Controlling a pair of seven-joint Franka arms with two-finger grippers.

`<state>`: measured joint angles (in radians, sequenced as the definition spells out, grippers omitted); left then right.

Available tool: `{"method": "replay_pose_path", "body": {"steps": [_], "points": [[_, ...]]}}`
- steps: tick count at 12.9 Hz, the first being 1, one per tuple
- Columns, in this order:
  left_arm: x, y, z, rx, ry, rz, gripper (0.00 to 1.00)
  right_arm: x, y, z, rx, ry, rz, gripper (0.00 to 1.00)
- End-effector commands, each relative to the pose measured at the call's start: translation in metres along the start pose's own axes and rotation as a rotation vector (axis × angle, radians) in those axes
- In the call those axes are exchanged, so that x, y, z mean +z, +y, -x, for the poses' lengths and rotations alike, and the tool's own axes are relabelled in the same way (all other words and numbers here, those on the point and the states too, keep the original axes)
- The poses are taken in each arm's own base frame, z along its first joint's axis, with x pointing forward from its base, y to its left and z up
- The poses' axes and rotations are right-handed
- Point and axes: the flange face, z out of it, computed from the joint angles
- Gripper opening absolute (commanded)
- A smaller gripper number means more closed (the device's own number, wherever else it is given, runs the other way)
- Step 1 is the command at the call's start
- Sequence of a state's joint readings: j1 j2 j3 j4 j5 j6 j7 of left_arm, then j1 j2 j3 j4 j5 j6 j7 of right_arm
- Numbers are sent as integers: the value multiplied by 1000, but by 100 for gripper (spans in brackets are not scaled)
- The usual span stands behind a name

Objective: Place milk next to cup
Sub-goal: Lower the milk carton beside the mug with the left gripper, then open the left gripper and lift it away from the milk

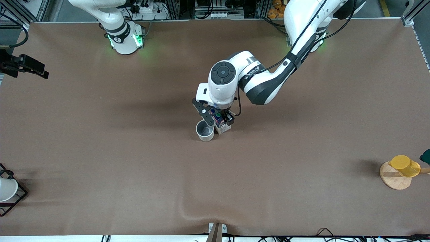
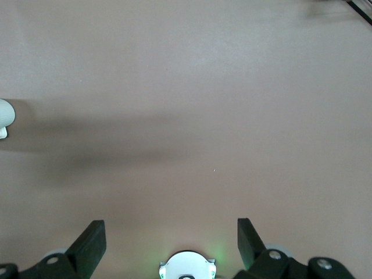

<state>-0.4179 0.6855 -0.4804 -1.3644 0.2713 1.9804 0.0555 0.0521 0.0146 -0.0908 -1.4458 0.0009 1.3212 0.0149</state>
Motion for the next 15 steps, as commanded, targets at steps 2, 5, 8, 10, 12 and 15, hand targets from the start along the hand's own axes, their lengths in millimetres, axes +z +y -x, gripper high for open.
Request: {"method": "replay_pose_path", "body": {"steps": [2,5,8,10,12,15], "points": [[-47,-4,4,9,39,-53,100,-3,1,3,-9,2,-20,100],[-132,-5,28,-29,59,-77,100,-6,-2,3,-14,12,-21,100],[-213,-62,79,-181,99,-51,100,-8,-3,3,-16,18,-21,100],[-244,-135,131,-333,81,-27,100,-10,-1,5,-11,25,-22,100],[-257,-220,196,-512,65,27,100,-11,1,5,-8,29,-22,100],[-273,-284,261,-671,71,-5,100,-12,3,6,-5,32,-23,100]]}}
